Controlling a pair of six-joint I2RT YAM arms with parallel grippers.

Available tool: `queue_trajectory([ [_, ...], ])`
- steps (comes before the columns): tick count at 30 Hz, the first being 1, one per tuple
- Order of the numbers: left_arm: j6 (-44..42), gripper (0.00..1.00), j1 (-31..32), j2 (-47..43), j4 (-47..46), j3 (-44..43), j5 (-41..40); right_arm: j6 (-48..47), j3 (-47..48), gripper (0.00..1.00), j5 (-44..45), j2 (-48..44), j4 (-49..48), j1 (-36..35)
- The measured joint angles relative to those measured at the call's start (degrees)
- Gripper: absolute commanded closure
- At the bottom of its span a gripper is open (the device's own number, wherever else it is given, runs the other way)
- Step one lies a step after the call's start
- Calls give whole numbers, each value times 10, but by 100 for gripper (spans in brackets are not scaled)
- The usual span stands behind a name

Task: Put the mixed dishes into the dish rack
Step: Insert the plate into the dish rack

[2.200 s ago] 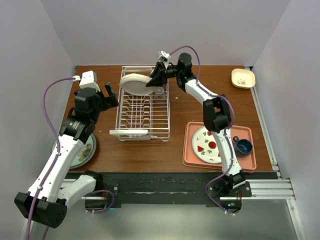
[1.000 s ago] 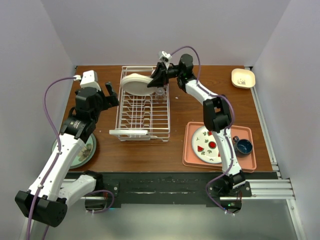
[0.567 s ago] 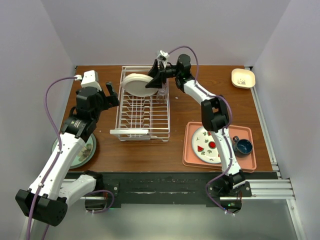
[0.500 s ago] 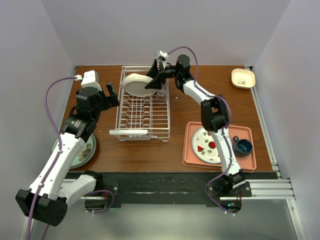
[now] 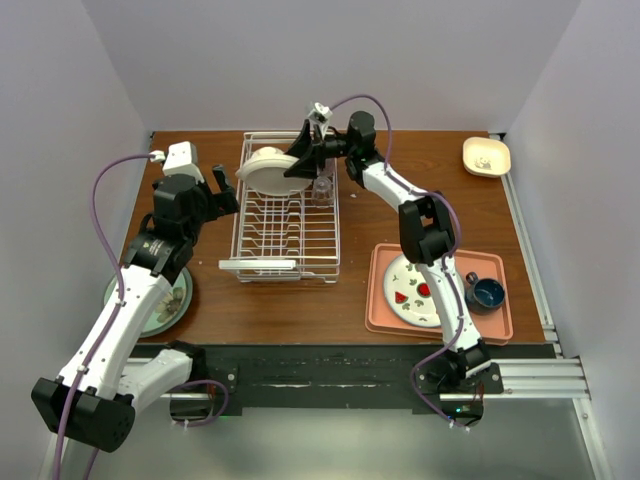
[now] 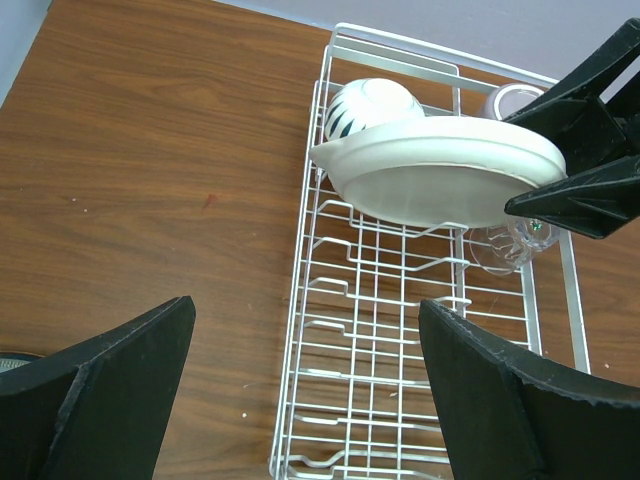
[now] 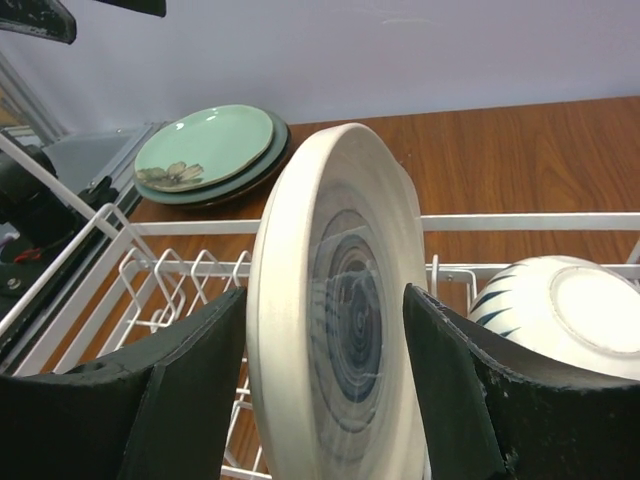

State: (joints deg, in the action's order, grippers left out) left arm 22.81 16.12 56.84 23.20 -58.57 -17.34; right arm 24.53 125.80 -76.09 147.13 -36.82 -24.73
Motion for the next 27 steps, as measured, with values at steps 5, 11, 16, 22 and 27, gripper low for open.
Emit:
queue_trajectory([
  [5,0,1,0,0,0,0,0,-2,0,30,35,0,5,0],
  [11,0,1,0,0,0,0,0,0,0,21,85,0,14,-1],
  [16,0,1,0,-3,0,0,0,3,0,6,102,0,16,-1],
  [22,0,1,0,-10,0,0,0,6,-1,1,107,0,14,-1],
  [27,0,1,0,-15,0,0,0,2,-1,1,118,-1,17,-1],
])
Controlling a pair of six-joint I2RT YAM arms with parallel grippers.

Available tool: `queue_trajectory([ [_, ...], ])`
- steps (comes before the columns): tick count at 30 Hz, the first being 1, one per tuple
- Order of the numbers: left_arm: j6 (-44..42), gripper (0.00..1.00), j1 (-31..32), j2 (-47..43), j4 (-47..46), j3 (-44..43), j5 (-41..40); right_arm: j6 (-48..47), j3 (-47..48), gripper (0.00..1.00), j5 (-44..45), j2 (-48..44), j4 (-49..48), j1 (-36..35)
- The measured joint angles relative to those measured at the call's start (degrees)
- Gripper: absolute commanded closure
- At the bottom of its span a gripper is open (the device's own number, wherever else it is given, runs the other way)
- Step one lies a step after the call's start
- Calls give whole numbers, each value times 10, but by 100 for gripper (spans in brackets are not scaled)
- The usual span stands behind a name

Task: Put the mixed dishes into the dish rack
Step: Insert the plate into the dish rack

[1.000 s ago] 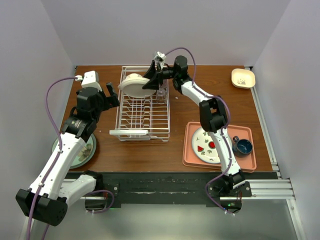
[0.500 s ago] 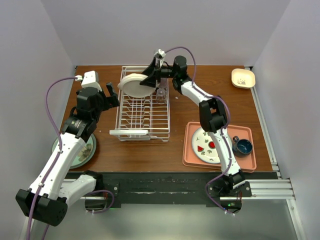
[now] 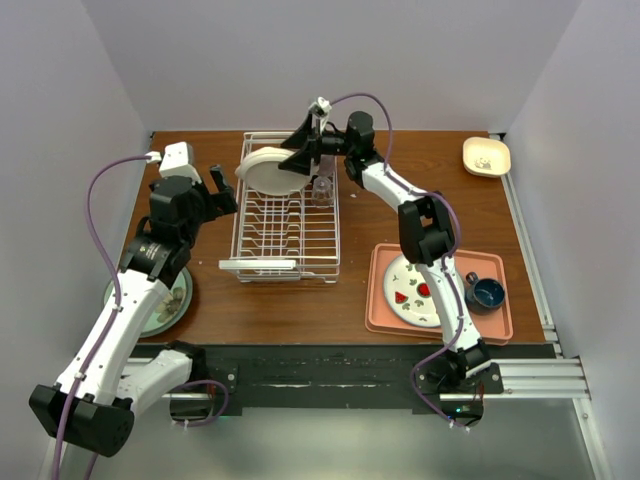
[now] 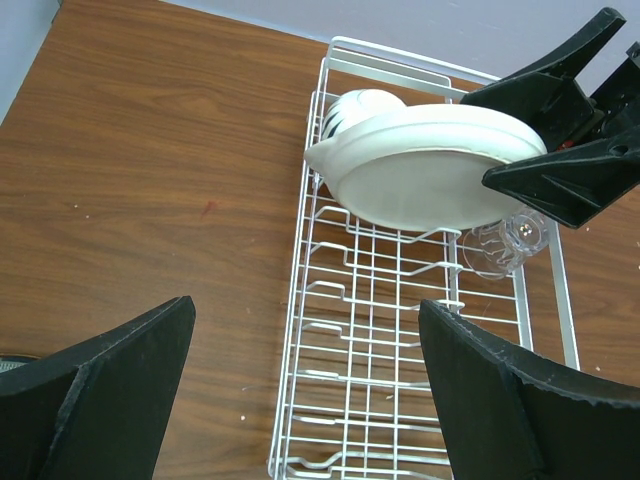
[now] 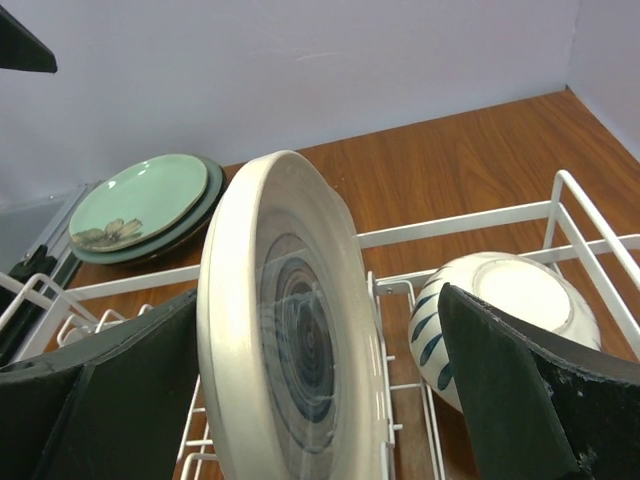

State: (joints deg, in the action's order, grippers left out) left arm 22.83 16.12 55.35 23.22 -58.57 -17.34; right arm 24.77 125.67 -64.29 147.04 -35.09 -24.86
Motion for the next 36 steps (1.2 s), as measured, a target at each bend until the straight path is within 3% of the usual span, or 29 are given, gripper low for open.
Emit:
queue_trajectory([
  [18,0,0,0,-1,0,0,-1,-5,-107,1,-48,-101,-60,0],
  [27,2,0,0,-10,13,0,-26,38,-154,1,-62,-138,-116,1],
  [31,13,0,0,-27,21,10,-58,2,-165,1,-37,-186,-28,1],
  [36,37,0,0,-46,29,36,-89,-101,-196,1,97,-306,156,0],
])
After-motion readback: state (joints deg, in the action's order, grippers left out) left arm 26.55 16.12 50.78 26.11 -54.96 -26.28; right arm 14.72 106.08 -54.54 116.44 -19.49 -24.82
